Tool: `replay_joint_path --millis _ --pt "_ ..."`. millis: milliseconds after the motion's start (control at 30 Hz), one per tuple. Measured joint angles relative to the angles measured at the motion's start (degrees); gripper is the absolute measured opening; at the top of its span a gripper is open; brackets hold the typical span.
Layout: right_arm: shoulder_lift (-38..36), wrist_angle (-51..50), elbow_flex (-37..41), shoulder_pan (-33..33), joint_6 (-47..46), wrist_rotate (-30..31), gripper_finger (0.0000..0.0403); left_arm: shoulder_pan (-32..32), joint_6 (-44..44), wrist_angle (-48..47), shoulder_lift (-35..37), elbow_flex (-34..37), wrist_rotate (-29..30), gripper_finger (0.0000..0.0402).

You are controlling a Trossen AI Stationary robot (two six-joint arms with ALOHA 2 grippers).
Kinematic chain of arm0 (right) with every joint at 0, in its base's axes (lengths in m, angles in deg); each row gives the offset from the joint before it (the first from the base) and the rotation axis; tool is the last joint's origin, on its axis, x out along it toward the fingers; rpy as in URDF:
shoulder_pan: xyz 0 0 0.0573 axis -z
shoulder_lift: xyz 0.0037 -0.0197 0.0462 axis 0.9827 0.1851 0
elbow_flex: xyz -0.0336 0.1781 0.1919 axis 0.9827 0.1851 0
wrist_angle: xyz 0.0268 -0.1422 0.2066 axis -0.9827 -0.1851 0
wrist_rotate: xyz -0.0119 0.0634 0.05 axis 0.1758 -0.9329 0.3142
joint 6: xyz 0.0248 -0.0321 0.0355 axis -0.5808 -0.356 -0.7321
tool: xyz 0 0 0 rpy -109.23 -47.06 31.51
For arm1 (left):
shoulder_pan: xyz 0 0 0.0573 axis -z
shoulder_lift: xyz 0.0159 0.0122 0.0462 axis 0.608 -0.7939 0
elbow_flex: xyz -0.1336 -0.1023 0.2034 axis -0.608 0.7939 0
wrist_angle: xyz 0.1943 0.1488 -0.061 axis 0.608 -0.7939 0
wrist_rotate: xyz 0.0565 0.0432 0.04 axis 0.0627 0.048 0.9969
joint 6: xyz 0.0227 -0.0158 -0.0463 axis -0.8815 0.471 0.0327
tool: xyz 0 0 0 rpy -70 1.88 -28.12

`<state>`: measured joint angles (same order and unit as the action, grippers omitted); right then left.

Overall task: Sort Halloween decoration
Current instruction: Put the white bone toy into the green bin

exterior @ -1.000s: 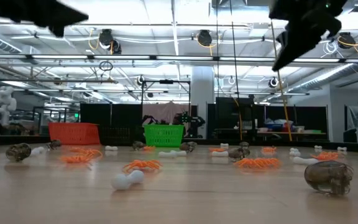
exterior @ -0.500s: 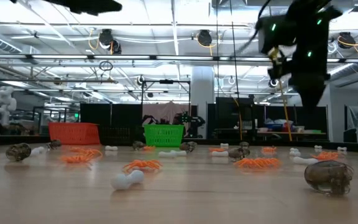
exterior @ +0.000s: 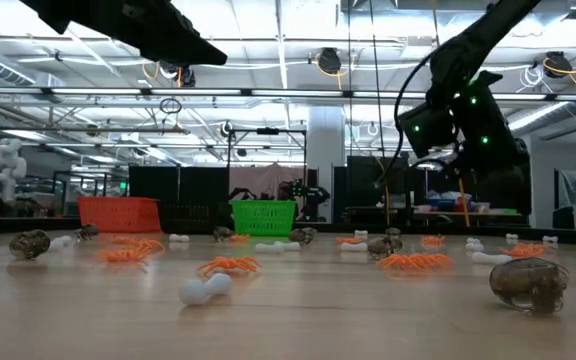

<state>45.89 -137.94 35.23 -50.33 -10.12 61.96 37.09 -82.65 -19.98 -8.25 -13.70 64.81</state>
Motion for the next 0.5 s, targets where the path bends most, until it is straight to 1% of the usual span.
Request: replay_joint_path --millis 167,267,500 --pt "3.8 0.2 0.0 5.0 5.6 4.6 0.0035 0.5 1.0 3.3 -1.5 0.0 0.0 0.0011" --pt "6.6 1.1 0.0 7.3 8.6 6.0 0.006 0.8 1.1 4.4 -1.9 0.0 0.0 0.0011" --pt "11.6 2.0 0.0 9.4 13.1 6.5 0.0108 1.9 1.1 4.4 -2.0 0.0 0.7 0.0011"
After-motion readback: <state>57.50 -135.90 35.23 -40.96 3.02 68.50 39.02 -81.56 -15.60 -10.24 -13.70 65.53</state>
